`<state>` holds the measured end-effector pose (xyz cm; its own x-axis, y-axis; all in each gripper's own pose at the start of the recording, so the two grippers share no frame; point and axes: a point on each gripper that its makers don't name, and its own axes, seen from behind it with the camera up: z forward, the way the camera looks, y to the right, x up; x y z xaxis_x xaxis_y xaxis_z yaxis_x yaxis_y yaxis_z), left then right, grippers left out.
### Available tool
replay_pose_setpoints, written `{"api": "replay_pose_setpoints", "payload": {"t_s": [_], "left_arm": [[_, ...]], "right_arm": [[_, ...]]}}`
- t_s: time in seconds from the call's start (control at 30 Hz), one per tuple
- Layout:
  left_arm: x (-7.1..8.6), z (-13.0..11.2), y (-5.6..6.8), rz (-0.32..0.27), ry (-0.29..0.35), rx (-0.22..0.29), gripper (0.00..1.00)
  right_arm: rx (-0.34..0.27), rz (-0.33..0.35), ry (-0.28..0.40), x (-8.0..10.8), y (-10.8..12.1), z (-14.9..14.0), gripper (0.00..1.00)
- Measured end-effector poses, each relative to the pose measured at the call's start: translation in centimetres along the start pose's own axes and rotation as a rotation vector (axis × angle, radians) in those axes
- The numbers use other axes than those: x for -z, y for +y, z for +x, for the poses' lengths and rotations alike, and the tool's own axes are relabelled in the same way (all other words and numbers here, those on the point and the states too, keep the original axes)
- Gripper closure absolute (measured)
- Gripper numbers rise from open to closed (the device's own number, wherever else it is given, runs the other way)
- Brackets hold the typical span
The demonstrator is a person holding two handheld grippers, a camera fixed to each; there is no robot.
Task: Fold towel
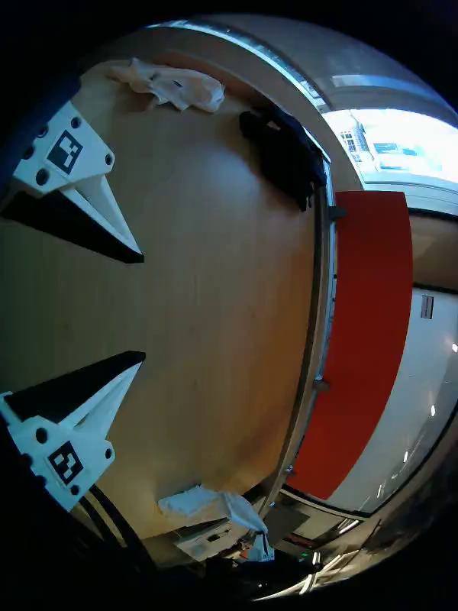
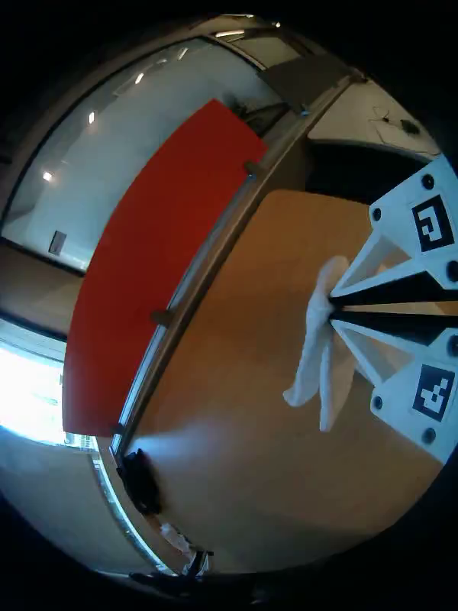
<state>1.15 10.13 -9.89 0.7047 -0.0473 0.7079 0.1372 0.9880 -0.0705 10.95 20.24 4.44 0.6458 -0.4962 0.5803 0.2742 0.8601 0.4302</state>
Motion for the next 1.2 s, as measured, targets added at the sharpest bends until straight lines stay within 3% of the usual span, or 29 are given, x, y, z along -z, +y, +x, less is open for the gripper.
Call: {"api": "replay_pose_setpoints", "payload": {"t_s": [0.17,0.57,1.2], "left_arm": [[0.1,0.0,0.5,-0.007,0.001,-0.010,0.15],[0.4,-0.3,1.3,-0.020,-0.002,-0.031,0.15],[1.4,-0.7,0.4,0.002,-0.002,-0.039,0.15]], "right_arm": [[-0.024,-0.022,-0.045,1.3,0.3,-4.0,0.95],[-0.093,-0.054,-0.143,3.1,-1.2,-13.1,0.95],[-0.223,-0.092,-0.294,0.8,-2.5,-22.4,0.95]]}}
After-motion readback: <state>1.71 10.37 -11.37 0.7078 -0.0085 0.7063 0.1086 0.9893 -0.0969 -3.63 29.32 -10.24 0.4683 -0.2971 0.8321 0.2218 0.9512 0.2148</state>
